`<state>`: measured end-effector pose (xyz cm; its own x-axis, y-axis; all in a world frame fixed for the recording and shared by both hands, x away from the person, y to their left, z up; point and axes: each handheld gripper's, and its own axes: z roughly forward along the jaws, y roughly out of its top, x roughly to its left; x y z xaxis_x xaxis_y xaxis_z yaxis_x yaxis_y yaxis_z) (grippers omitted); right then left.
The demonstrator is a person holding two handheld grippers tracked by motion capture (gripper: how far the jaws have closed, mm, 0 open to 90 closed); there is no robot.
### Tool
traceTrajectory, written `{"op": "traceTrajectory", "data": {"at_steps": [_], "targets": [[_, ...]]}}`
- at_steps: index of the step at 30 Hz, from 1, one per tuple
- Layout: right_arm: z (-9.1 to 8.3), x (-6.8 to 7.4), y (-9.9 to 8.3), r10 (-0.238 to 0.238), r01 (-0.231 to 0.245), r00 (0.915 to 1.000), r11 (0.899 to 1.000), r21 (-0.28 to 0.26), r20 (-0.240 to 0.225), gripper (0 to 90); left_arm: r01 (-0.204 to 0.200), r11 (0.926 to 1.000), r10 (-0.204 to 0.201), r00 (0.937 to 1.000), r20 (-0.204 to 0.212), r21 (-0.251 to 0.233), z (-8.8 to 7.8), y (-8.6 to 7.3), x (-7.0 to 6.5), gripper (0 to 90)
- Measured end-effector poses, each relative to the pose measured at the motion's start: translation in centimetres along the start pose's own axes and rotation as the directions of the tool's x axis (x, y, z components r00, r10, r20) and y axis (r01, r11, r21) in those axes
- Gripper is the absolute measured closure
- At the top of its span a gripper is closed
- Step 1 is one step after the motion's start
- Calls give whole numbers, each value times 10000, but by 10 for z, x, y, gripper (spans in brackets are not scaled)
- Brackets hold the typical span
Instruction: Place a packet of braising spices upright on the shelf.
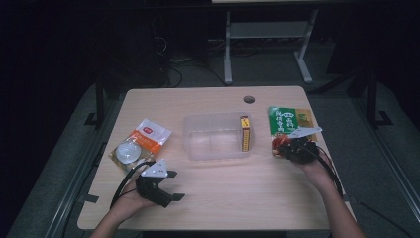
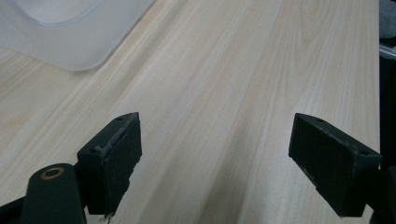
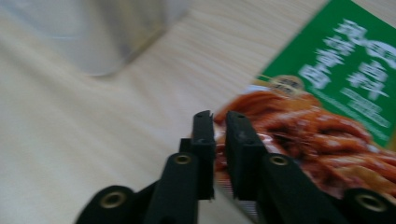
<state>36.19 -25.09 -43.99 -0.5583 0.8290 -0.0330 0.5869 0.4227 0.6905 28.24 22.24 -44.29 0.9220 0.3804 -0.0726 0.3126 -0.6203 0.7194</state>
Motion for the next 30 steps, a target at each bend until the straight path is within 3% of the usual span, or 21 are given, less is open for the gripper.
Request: {"op": "traceTrajectory", "data": {"at_steps": [6, 8, 12, 21, 26, 30], "targets": [[7, -24, 2, 162, -180, 9971, 9995, 240, 744, 899, -5, 10000, 6, 9999, 137, -43, 1, 1, -1, 168], [10, -32, 2, -15, -44, 9938, 9986, 531, 1114, 899, -61, 10000, 59, 9997, 219, 61, 1, 2, -1, 168], [13, -47, -3, 154, -258, 9900, 9970, 728, 1401, 900, -70, 10000, 69, 9995, 298, 32, 3, 2, -2, 168], [17, -56, -15, 522, -656, 9904, 9925, 1027, 1278, 900, -97, 9995, 83, 9989, 451, 300, 7, 1, -2, 168], [20, -45, -9, -361, 187, 9939, 9864, 1633, 1041, 900, -121, 9992, 102, 9986, 513, 376, 8, 1, -3, 168], [21, -39, -7, -553, 445, 9966, 9852, 1656, 608, 900, -54, 9993, 32, 9983, 583, 380, 10, 1, -4, 168]]}}
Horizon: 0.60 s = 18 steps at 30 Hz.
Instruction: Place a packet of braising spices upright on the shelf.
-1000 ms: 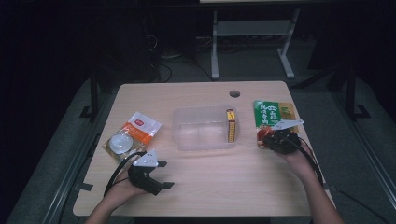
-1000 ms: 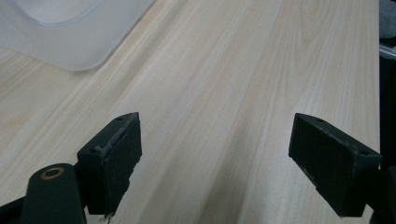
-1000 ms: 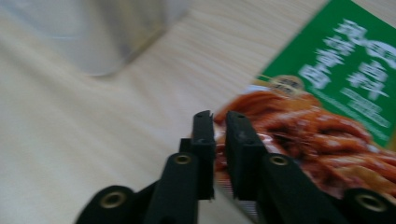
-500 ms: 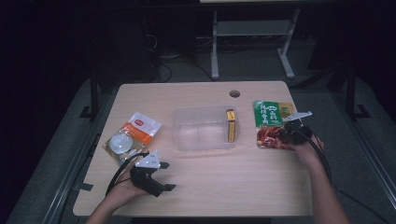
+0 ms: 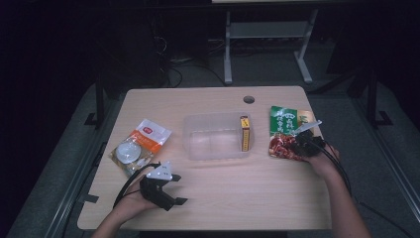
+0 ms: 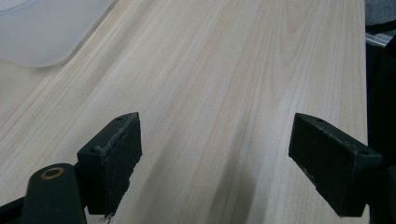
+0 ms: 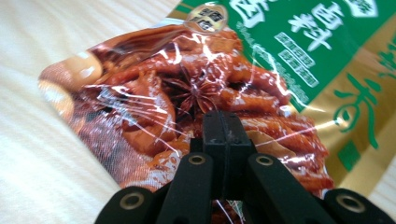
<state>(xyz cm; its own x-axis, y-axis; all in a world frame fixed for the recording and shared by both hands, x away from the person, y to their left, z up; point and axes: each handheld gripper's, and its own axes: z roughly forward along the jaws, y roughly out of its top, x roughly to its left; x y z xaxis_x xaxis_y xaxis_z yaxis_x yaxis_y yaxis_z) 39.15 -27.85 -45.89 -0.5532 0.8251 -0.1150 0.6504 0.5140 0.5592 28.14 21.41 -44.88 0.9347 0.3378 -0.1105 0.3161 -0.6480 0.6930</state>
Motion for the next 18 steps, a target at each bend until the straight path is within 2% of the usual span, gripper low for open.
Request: {"op": "traceTrajectory", "data": {"at_steps": [4, 9, 10, 13, 14, 16, 18], "targets": [[0, 6, 2, -164, 161, 9980, 9999, -61, -608, 900, 5, 10000, -5, 10000, 45, 48, 1, 0, 0, 168], [0, 19, 7, -577, 575, 9950, 9983, -44, -818, 900, 49, 9999, -50, 10000, 76, 128, 1, -1, 0, 168], [0, 25, 10, -936, 943, 9916, 9955, 37, -895, 900, 9, 9999, -11, 10000, 69, 167, 1, -1, 0, 168], [1, 24, 14, -1054, 1066, 9911, 9943, 96, -814, 900, 33, 9999, -34, 9999, 101, 105, 1, -1, -1, 168], [1, 23, 16, -1079, 1083, 9921, 9941, 39, -642, 900, 37, 9999, -38, 9999, 105, 99, 1, -1, -1, 168], [3, 18, 20, -842, 837, 9953, 9964, -126, -475, 900, -8, 9999, 6, 9999, 108, 136, 1, 0, 0, 168], [6, 14, 26, -741, 741, 9972, 9972, -8, -113, 900, 39, 9999, -40, 9999, 112, 143, 1, 0, 1, 168]]}}
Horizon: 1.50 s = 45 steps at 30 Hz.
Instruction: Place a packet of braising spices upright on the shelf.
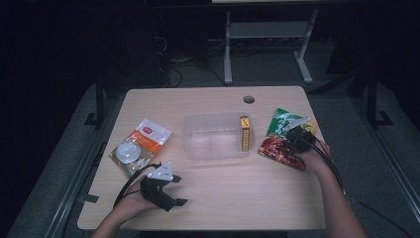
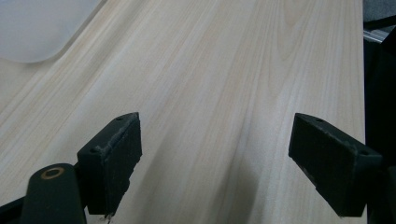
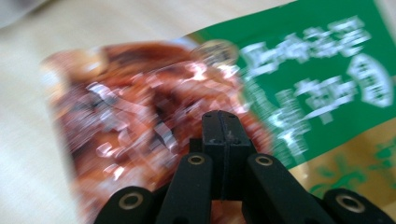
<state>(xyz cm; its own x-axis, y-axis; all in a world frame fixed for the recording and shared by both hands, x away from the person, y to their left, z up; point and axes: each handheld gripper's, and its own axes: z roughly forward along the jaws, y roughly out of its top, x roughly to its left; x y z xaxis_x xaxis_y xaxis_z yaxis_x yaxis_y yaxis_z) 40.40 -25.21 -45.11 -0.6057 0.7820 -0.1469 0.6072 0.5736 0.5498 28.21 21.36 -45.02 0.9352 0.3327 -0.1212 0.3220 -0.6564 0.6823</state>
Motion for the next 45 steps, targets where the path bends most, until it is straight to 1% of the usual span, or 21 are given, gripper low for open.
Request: {"op": "traceTrajectory", "data": {"at_steps": [2, 3, 5, 7, 8, 10, 13, 18, 21, 22, 24, 27, 30, 33, 34, 35, 37, 39, 40, 42, 45], "targets": [[3, -6, 7, 275, -271, 9995, 9992, -309, 129, 900, 9, 10000, -9, 10000, 6, -45, 0, 0, 0, 168], [6, -9, 12, 422, -418, 9987, 9990, -142, 299, 900, 8, 10000, -8, 10000, -7, -56, -1, 0, 0, 168], [11, -13, 16, 397, -395, 9974, 9992, -45, 608, 900, 12, 10000, -12, 10000, -28, -57, -2, -1, 0, 168], [15, -17, 18, 529, -541, 9964, 9984, 170, 661, 900, 9, 10000, -9, 10000, -61, -80, -3, -1, 0, 168], [16, -18, 19, 469, -483, 9965, 9987, 182, 698, 900, -84, 10000, 83, 9999, -91, -17, -4, -1, 2, 168], [19, -19, 21, 311, -338, 9979, 9983, 478, 561, 900, 69, 9999, -70, 9999, -76, -88, -4, -2, 1, 168], [20, -16, 21, -45, 14, 9992, 9969, 789, 392, 900, 29, 10000, -30, 10000, -57, -49, -4, -2, 2, 168], [17, -8, 19, -605, 577, 9978, 9939, 937, 276, 900, 16, 10000, -16, 10000, 9, -23, -2, -2, 1, 168], [16, -4, 18, -749, 727, 9970, 9925, 981, 184, 900, -29, 10000, 29, 10000, 24, 35, -2, -2, 1, 168], [13, 0, 17, -924, 907, 9957, 9904, 1043, 118, 900, -15, 10000, 14, 10000, 25, 17, -1, -2, 1, 168], [11, 5, 15, -1080, 1072, 9941, 9895, 974, 28, 900, -11, 10000, 11, 10000, 48, 20, -1, -1, 0, 168], [6, 12, 9, -1098, 1119, 9935, 9905, 800, -303, 900, -2, 10000, 2, 10000, 62, 64, -1, -1, 0, 168], [2, 18, 7, -1332, 1380, 9891, 9870, 819, -623, 900, -27, 9999, 26, 10000, 92, 99, 0, -1, 0, 168], [1, 19, 6, -1376, 1439, 9865, 9871, 697, -887, 900, -21, 10000, 20, 9999, 114, 80, 1, 0, -1, 167], [1, 16, 6, -1286, 1346, 9870, 9892, 587, -967, 900, -37, 10000, 37, 9999, 113, 73, 0, 0, -1, 168], [2, 11, 6, -1038, 1083, 9899, 9932, 425, -965, 900, -14, 10000, 14, 9999, 121, 56, 0, 0, -1, 168], [6, 0, 8, -734, 748, 9960, 9969, 251, -505, 900, -45, 10000, 44, 9999, 112, 54, 0, 0, 0, 168], [10, -14, 12, -408, 408, 9992, 9991, 87, -15, 900, 5, 10000, -5, 9999, 108, 17, -1, 0, 0, 168], [13, -21, 13, -33, 33, 9999, 10000, -46, 129, 900, 4, 10000, -4, 9999, 109, 2, -1, 0, 1, 168], [18, -36, 17, 333, -330, 9972, 9994, -62, 673, 900, 58, 10000, -58, 9999, 93, -37, -2, 0, 2, 168], [26, -59, 25, 972, -971, 9879, 9953, -71, 1210, 900, 75, 10000, -74, 9999, 119, -51, -3, -1, 3, 168]]}}
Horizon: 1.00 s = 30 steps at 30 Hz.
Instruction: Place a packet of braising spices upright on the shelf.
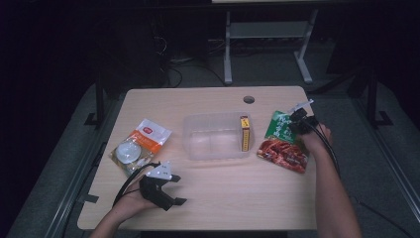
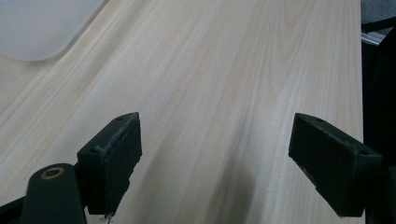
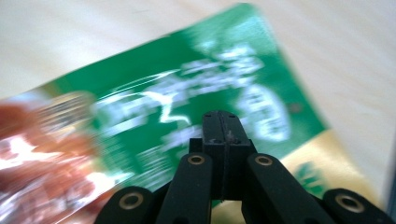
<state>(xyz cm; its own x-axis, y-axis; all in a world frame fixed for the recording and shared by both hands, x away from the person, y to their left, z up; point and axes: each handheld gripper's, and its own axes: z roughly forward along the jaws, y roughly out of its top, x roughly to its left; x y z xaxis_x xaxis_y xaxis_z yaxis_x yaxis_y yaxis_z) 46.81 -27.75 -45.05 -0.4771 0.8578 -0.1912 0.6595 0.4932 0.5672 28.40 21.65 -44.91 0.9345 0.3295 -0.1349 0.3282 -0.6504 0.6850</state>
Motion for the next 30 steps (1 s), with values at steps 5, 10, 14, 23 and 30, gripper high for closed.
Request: {"op": "traceTrajectory", "data": {"at_steps": [5, 10, 14, 23, 30], "targets": [[18, -20, 6, 1233, -1233, 9916, 9924, -5, 387, 900, -44, 10000, 44, 10000, -11, -86, -1, 1, 2, 168], [29, -31, 4, 2084, -2066, 9766, 9777, -378, 530, 900, 18, 9999, -18, 10000, -52, -110, -2, 0, 2, 168], [32, -32, 4, 2470, -2444, 9680, 9681, -561, 452, 900, 58, 9999, -58, 10000, -43, -144, -3, 0, 1, 168], [27, -29, 2, 1837, -1831, 9823, 9829, -210, 366, 900, -78, 10000, 78, 10000, 51, 23, 0, 1, 1, 168], [23, -15, 1, 1282, -1277, 9915, 9916, -228, 211, 900, -134, 9999, 133, 9999, 91, 51, 1, 2, 0, 168]]}}
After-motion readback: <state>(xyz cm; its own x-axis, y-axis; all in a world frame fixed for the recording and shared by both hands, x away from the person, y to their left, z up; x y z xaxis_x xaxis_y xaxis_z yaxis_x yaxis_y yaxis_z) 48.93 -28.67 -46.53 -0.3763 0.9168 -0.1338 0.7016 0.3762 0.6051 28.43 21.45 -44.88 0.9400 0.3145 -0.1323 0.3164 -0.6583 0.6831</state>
